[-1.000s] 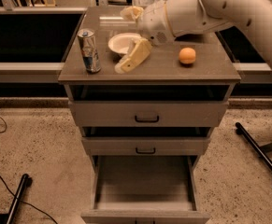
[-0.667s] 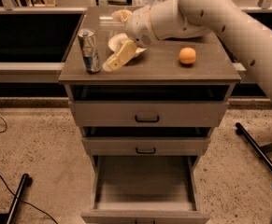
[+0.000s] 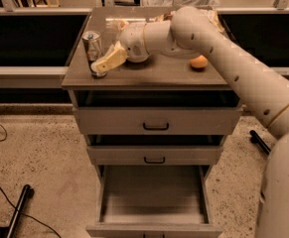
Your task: Place redbull can into bottom drawer
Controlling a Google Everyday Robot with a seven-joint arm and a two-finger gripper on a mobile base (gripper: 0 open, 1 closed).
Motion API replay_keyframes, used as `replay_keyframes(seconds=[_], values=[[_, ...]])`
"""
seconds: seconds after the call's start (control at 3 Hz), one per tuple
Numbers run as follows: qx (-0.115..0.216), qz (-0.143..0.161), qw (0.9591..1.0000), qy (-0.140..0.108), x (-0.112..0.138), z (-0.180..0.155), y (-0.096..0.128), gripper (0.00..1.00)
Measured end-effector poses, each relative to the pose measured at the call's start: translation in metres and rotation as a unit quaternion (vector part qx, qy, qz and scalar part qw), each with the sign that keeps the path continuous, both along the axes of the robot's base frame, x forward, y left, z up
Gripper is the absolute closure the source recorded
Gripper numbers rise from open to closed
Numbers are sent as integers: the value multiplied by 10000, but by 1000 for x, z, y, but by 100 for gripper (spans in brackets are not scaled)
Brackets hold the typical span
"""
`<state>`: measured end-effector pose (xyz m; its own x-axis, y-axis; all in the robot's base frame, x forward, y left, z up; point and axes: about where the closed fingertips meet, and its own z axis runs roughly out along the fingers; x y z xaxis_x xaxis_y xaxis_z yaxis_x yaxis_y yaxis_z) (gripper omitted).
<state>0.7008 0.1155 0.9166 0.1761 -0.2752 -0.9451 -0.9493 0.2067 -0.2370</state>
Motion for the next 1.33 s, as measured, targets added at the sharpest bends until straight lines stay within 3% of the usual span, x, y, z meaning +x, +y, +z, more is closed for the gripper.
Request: replay_keyframes(seconds=[0.33, 0.67, 1.0, 1.33], values=[[208, 375, 9991, 40, -4, -2, 31, 25], [197, 626, 9977, 143, -7, -13, 55, 48], [391, 1008, 9941, 120, -12, -14, 67, 72], [967, 1643, 9808, -411, -28, 17, 49, 95]])
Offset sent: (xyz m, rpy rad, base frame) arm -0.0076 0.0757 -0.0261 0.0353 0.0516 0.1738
